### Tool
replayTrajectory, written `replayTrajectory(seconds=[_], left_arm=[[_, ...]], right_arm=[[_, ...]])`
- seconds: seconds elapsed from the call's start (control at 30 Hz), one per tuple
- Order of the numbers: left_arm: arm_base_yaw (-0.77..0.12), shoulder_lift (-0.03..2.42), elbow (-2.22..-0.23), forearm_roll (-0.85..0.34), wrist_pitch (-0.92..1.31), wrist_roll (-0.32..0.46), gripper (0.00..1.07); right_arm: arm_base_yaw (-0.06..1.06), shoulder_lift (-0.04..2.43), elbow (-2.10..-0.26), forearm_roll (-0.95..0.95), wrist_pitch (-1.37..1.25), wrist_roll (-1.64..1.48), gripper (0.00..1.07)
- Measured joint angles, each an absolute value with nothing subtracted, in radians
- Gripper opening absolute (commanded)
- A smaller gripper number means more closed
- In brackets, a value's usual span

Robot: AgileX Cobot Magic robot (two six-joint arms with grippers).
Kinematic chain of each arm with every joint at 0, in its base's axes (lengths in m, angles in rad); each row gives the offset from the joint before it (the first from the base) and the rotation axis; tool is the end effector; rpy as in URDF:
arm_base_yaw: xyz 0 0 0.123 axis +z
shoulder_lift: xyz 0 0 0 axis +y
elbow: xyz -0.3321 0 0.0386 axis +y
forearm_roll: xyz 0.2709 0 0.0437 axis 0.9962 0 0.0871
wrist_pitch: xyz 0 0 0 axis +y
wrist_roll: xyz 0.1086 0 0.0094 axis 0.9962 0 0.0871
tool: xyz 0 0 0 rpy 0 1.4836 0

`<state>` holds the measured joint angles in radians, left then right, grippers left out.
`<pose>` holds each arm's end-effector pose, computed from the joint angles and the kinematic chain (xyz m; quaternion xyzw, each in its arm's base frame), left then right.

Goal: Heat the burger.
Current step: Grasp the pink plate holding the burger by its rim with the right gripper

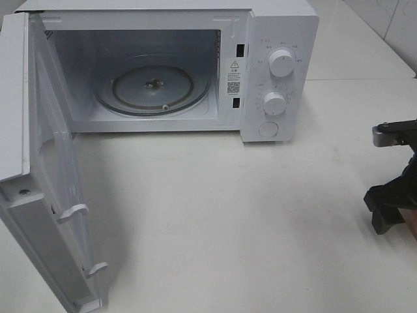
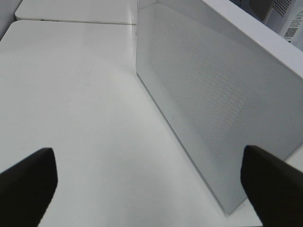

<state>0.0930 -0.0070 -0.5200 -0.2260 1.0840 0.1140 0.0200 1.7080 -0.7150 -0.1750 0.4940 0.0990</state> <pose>-0.0223 -0.0238 0.2859 0.0161 0.8467 -0.0582 0.5286 0.2874 -0.0033 0.1367 -0.0339 0.9946 -0.0427 0.0878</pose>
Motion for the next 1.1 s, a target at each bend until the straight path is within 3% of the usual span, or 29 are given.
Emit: replayTrajectory(seconds=[0.43,0.6,0.67,0.77,0.83,0.87,0.9,1.0,1.03,1.1], left_arm=[[0.093,-0.007,-0.520,-0.226,1.084,0.114,0.98],[0.093,-0.007,-0.520,-0.226,1.084,0.114,0.98],[0.093,-0.007,-0.520,-0.226,1.084,0.114,0.98],[0.093,-0.007,-0.520,-0.226,1.084,0.114,0.98],[0.093,-0.007,-0.520,-0.226,1.084,0.114,0.98],[0.093,-0.007,-0.520,-0.226,1.084,0.114,0.98],[0.093,-0.007,-0.520,-0.226,1.084,0.114,0.98],[0.093,-0.007,-0.520,-0.226,1.084,0.114,0.98],[0.093,-0.007,-0.520,-0.226,1.084,0.114,0.98],[0.093,-0.007,-0.520,-0.226,1.084,0.114,0.98]], right_arm=[[0.004,1.780,-0.718,-0.254,0.444,0.168,0.83],[0.004,1.781,-0.718,-0.254,0.442,0.175,0.75],[0.004,1.783,-0.718,-0.253,0.440,0.183,0.63],[0.004,1.783,-0.718,-0.253,0.440,0.182,0.59],[0.004,1.787,-0.718,-0.253,0.443,0.186,0.42],[0.004,1.787,-0.718,-0.253,0.443,0.186,0.42],[0.004,1.789,-0.718,-0.265,0.445,0.190,0.31],[0.004,1.789,-0.718,-0.275,0.445,0.190,0.25],[0.003,1.789,-0.719,-0.291,0.449,0.191,0.13],[0.003,1.789,-0.719,-0.299,0.453,0.191,0.09]])
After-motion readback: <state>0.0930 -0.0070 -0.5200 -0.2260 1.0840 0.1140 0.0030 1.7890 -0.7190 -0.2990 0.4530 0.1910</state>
